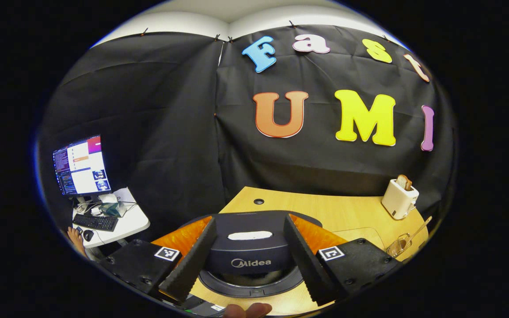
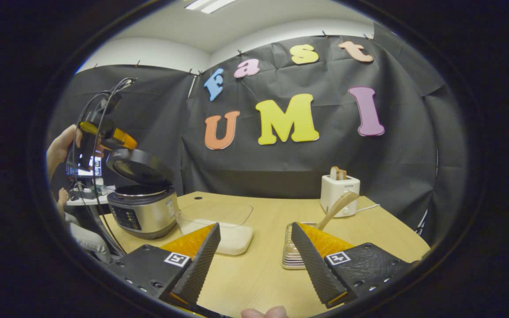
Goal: Close the left gripper, press the button to open the rice cooker; take a wooden spoon from the chopstick holder with the right hand, scoop a spoonful of rice and pour it into the rice cooker, then put the wooden spoon back into the chopstick holder.
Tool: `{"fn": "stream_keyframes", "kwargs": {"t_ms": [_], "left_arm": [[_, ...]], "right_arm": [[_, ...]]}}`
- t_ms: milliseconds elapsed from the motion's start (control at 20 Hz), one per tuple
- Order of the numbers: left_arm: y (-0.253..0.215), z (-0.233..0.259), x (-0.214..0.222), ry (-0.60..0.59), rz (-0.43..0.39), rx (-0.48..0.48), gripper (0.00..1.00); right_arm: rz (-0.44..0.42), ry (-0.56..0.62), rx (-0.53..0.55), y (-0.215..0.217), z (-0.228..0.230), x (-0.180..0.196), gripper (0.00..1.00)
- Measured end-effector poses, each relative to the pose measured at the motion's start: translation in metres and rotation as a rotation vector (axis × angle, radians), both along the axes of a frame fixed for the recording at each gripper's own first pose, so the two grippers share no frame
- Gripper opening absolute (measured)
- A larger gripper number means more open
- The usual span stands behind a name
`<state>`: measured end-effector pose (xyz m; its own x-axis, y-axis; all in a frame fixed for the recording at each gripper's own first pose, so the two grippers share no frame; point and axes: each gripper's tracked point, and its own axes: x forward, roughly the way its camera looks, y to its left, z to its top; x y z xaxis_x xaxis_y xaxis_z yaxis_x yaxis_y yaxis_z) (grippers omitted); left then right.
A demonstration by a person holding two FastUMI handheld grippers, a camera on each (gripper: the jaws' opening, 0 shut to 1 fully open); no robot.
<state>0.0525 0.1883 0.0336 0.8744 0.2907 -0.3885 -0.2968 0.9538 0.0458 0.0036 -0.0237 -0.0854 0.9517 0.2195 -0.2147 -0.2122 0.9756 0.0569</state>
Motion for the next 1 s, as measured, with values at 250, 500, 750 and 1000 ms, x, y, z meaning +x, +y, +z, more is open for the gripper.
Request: {"fn": "stream_keyframes", "kwargs": {"t_ms": [250,500,750,1000], "left_arm": [[-0.004,-0.019,-0.013,-0.050,0.011,0.028,0.98],[-0.009,-0.047,-0.024,-0.056,-0.006,0.010,0.98],[-0.013,-0.070,-0.033,-0.069,-0.013,0.012,0.98],[-0.013,-0.079,-0.034,-0.074,-0.029,0.033,1.00]], "right_arm": [[-0.039,-0.020,-0.002,-0.013,0.003,-0.004,0.95],[-0.046,-0.006,-0.012,-0.014,-0.005,-0.005,0.95],[-0.033,0.024,-0.014,-0.007,-0.019,-0.006,0.96],[-0.006,0.089,-0.003,0.003,-0.041,-0.010,1.00]]}}
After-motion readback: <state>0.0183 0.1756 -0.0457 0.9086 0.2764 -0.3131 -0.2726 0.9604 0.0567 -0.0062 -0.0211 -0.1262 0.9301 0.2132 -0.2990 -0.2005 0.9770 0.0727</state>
